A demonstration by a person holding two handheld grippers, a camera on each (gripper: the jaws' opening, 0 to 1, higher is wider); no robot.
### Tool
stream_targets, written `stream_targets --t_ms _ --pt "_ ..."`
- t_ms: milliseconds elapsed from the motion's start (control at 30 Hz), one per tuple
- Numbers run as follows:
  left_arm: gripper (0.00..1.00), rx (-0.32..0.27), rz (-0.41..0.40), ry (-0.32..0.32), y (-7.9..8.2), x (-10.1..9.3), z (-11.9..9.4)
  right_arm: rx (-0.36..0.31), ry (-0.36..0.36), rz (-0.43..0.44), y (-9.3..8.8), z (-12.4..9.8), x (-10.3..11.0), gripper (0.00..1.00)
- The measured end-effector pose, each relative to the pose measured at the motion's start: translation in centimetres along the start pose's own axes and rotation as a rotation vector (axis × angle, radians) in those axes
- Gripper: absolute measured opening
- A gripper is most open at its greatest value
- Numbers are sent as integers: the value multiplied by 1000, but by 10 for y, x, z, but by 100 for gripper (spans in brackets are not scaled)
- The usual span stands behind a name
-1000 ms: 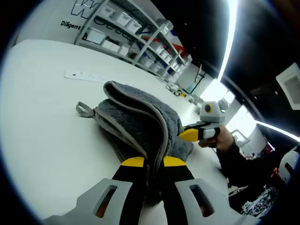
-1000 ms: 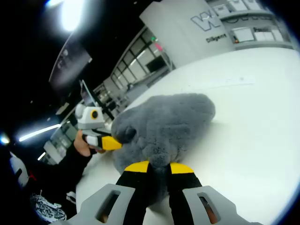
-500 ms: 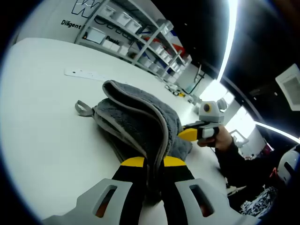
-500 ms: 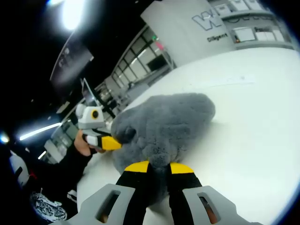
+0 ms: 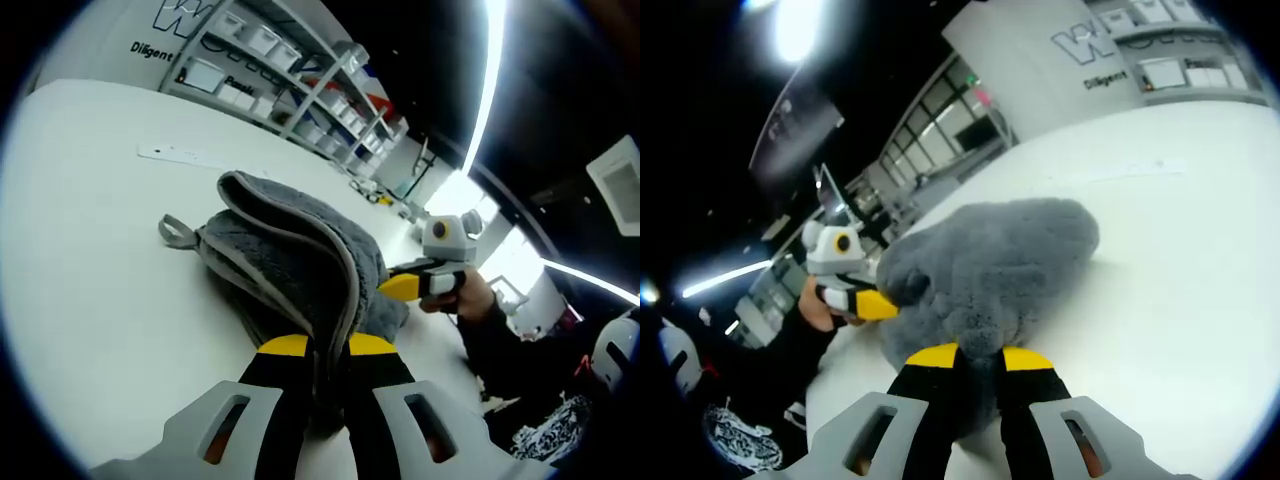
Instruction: Open the folded towel by lifting each exposed corner and separating the folded layers until the towel lies flat within the target outline without major curled edges
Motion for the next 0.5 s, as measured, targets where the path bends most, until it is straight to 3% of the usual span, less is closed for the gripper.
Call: stream_targets --t_ms 500 --pt "9 -3 -1 -1 -4 -5 -1 7 5 4 -2 -3 1 9"
Point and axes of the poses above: the point that each gripper's makers call its tool centre point, and the gripper's own axes: z roughly forward along the fingers, x roughly to its left, y roughly out of its top, the point moved 6 cm from there along -z, roughly backward along the fingers, and after that the axes turned 2 degrees about -y, right-handed, at the moved point
